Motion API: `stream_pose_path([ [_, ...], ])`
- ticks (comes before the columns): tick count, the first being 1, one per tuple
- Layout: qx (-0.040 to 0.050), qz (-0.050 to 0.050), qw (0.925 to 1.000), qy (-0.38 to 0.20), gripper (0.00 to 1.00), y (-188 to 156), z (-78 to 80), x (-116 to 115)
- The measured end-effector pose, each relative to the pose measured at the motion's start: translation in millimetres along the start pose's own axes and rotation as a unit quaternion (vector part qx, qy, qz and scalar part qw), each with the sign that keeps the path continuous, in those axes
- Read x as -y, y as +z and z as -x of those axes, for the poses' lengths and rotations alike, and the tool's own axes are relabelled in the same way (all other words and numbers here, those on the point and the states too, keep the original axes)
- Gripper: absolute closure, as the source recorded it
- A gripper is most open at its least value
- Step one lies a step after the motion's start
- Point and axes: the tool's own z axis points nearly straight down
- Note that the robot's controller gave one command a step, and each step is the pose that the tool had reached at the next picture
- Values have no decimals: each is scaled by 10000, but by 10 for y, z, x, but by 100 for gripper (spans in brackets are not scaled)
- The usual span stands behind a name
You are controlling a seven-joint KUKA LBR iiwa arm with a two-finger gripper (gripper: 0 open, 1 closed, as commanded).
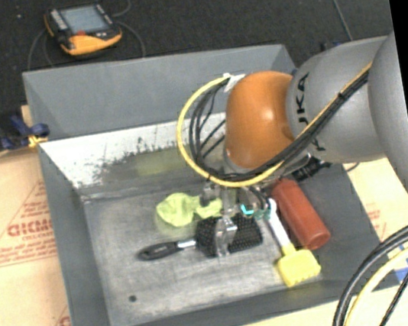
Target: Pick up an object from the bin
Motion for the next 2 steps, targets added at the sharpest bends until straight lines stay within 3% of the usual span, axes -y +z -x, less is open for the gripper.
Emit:
stream_pose_path([
  [1,39,1,10000,3,0,-45,18,1],
  [2,124,24,9987,497,100,549,-185,104],
])
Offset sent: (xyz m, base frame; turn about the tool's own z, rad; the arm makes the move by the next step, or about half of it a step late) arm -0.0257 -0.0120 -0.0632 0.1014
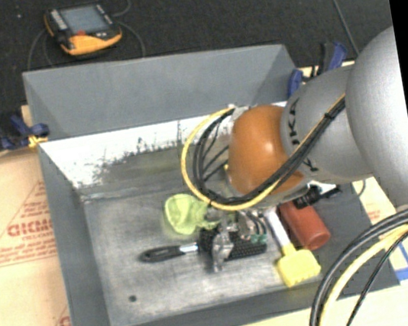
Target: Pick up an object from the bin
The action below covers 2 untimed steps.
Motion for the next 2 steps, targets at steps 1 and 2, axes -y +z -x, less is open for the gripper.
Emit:
stream_pose_path([
  [1,0,0,10000,3,100,0,0,0],
  [2,15,35,9983,586,100,-8,-42,82],
])
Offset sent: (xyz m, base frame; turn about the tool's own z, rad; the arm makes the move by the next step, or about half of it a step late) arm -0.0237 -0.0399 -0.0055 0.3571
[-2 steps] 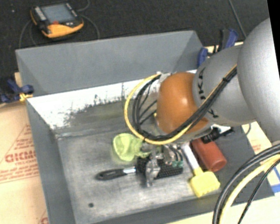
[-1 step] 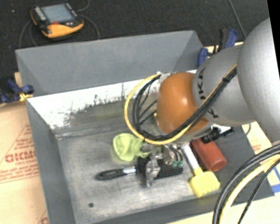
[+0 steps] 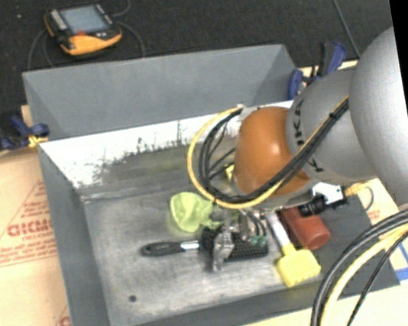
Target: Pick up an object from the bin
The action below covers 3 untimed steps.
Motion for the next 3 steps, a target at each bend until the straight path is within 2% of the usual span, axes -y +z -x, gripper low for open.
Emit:
stream_pose_path([
  [1,59,-22,9947,1022,100,-7,-79,88],
  [2,88,-22,9996,-254,100,-15,-105,158],
  [3,-84,-88,9930,1174,100,-1233,-135,71],
])
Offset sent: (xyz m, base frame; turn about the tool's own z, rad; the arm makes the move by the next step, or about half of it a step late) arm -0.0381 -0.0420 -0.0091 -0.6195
